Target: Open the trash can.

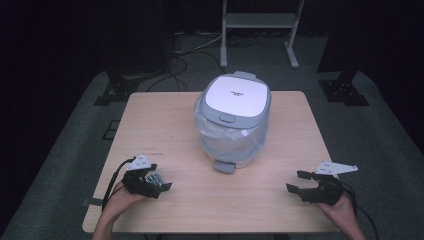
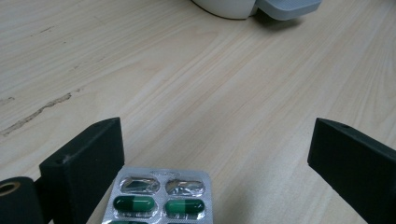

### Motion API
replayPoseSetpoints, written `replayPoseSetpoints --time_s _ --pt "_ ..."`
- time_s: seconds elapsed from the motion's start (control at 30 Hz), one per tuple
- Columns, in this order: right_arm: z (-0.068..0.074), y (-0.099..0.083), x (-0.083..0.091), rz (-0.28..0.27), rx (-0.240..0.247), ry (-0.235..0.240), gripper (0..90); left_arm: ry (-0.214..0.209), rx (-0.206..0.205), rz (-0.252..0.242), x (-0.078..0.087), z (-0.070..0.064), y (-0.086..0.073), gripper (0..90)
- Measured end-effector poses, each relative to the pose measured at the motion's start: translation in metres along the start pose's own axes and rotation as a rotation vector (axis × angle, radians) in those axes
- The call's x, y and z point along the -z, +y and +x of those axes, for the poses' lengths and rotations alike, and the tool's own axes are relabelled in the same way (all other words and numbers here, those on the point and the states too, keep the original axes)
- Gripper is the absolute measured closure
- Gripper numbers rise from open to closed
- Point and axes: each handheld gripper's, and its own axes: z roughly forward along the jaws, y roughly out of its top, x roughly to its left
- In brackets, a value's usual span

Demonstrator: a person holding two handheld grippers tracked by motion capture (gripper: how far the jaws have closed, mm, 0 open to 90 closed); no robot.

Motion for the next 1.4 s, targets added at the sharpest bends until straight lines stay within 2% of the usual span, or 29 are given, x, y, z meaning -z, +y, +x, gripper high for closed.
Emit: replayPoseSetpoints --time_s 0.23,0.53,0.87,0.97,1.3,1.4 --pt "0.000 0.019 0.001 0.005 0.026 0.011 26.8 -0.004 -0.007 0.014 -0.003 -0.002 0.001 2.7" --pt "0.009 0.051 0.006 0.021 0.084 0.026 26.8 -0.009 0.000 0.017 -0.002 -0.003 -0.001 2.7" --pt "0.018 0.079 0.008 0.025 0.122 0.031 27.0 -0.017 0.007 0.023 0.000 0.000 -0.003 2.7" --pt "0.022 0.092 0.011 0.023 0.138 0.039 27.0 -0.015 0.009 0.019 0.000 -0.001 -0.004 2.7" --pt "0.030 0.117 0.021 0.021 0.171 0.049 29.2 -0.019 0.011 0.022 -0.001 -0.002 -0.005 2.6" --pt "0.034 0.130 0.025 0.022 0.188 0.055 29.2 -0.036 0.010 0.016 0.000 -0.002 -0.005 2.7"
